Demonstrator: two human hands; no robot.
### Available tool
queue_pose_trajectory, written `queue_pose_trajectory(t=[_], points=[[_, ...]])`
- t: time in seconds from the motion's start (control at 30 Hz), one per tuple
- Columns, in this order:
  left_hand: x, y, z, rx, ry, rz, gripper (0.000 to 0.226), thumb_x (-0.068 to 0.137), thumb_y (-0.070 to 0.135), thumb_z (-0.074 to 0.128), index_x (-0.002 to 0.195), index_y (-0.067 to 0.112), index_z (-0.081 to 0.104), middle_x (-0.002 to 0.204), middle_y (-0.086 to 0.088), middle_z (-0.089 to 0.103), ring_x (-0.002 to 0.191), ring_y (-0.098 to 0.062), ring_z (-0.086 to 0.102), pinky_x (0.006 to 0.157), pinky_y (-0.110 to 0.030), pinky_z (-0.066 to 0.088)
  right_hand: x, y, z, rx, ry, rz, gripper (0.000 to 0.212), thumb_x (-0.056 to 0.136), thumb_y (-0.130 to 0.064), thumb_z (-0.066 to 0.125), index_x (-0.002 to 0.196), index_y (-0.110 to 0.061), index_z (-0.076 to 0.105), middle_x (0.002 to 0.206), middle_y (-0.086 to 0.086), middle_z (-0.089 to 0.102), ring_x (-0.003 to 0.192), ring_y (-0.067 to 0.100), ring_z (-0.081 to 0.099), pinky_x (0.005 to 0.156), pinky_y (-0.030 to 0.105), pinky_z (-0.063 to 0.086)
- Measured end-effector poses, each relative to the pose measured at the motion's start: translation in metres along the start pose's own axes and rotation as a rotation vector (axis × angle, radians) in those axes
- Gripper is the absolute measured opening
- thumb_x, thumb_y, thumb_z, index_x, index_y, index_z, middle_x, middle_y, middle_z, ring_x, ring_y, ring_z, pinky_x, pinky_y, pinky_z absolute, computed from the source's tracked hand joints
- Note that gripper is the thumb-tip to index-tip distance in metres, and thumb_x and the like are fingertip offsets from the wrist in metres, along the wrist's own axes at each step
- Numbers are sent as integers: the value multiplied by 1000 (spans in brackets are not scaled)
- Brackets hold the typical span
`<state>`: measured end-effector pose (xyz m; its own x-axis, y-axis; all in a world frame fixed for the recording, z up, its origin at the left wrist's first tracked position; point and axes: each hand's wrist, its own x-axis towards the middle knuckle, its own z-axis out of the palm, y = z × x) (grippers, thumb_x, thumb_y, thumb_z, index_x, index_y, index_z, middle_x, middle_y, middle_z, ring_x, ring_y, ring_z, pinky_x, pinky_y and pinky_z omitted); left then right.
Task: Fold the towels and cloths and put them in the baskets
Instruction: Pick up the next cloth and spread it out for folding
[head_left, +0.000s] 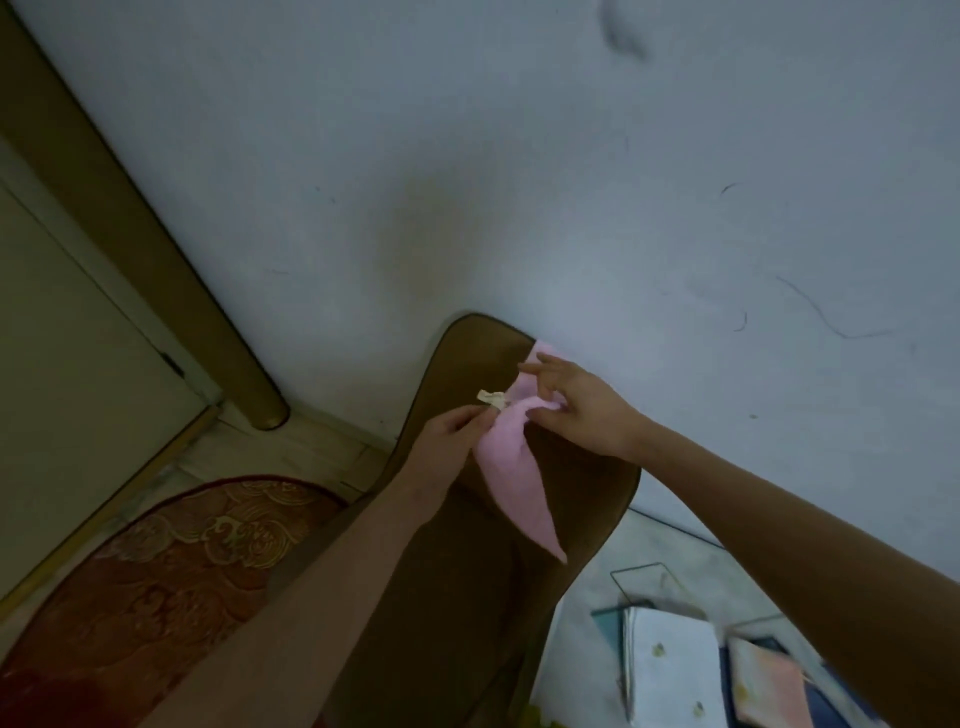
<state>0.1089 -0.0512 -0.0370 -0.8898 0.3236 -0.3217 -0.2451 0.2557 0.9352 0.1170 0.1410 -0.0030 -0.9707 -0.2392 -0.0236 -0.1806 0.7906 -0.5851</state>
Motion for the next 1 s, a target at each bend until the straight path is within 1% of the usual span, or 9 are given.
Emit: queue_pose_trajectory(t=[0.13, 0.2, 0.23, 0.33, 0.43, 0.53, 0.67, 0.8, 1.0], points=[[-49, 4, -12, -3, -33, 69, 12, 96, 29, 53, 94, 31, 65, 96, 9, 67, 93, -11, 62, 77, -26, 49, -34, -19, 5, 25, -276, -13, 22, 84, -21, 69, 70, -18, 52, 131, -7, 56, 135, 1, 28, 114, 23, 15], [-74, 5, -18, 33, -78, 68, 11, 93, 35, 55, 92, 34, 67, 96, 11, 68, 92, -11, 63, 77, -26, 49, -52, -32, 7, 83, -399, 31, 19, 84, -30, 69, 76, -18, 56, 120, -13, 60, 118, 0, 41, 103, 27, 27], [-86, 8, -20, 58, -96, 55, 12, 92, 38, 56, 93, 35, 67, 96, 10, 68, 91, -11, 64, 78, -28, 51, -62, -40, 7, 135, -429, 23, 22, 84, -34, 69, 71, -23, 56, 98, -14, 63, 98, 2, 51, 93, 28, 35], [-115, 8, -32, 155, -156, 22, 19, 91, 43, 56, 99, 33, 70, 99, 6, 70, 93, -16, 66, 84, -34, 52, -83, -59, 13, 342, -379, -27, 37, 87, -40, 64, 56, -27, 47, 58, -9, 44, 60, 13, 42, 64, 29, 37], [-140, 4, -46, 213, -155, 29, 14, 90, 39, 61, 94, 33, 73, 97, 4, 72, 96, -20, 66, 89, -40, 50, -95, -69, 23, 329, -253, -104, 24, 90, -34, 63, 73, -23, 50, 68, -8, 51, 61, 11, 46, 60, 28, 41], [-158, -2, -63, 253, -114, 18, 10, 87, 33, 67, 91, 30, 76, 96, 1, 73, 94, -19, 67, 90, -39, 50, -101, -77, 31, 186, -295, -169, 14, 89, -32, 63, 90, -21, 56, 84, -4, 60, 73, 11, 59, 67, 28, 50], [-182, -14, -88, 329, -146, -73, 6, 82, 31, 73, 87, 27, 75, 85, 9, 72, 84, -8, 65, 79, -27, 49, -102, -86, 46, -86, -377, -239, 38, 92, -32, 58, 62, -10, 53, 58, -1, 38, 53, 11, 36, 56, 24, 29], [-200, -50, -115, 522, -263, -219, 11, 82, 39, 71, 91, 32, 75, 88, 15, 71, 85, -4, 63, 79, -22, 46, -100, -84, 70, -331, -443, -221, 41, 94, -41, 54, 62, -16, 57, 60, -6, 44, 55, 11, 42, 58, 22, 33], [-192, -119, -158, 654, -127, -279, 16, 89, 28, 66, 79, 16, 72, 59, 10, 51, 57, -5, 45, 55, -18, 36, -98, -73, 142, -421, -606, -59, 29, 97, -36, 49, 118, -18, 57, 98, -5, 51, 89, 10, 47, 79, 23, 36]])
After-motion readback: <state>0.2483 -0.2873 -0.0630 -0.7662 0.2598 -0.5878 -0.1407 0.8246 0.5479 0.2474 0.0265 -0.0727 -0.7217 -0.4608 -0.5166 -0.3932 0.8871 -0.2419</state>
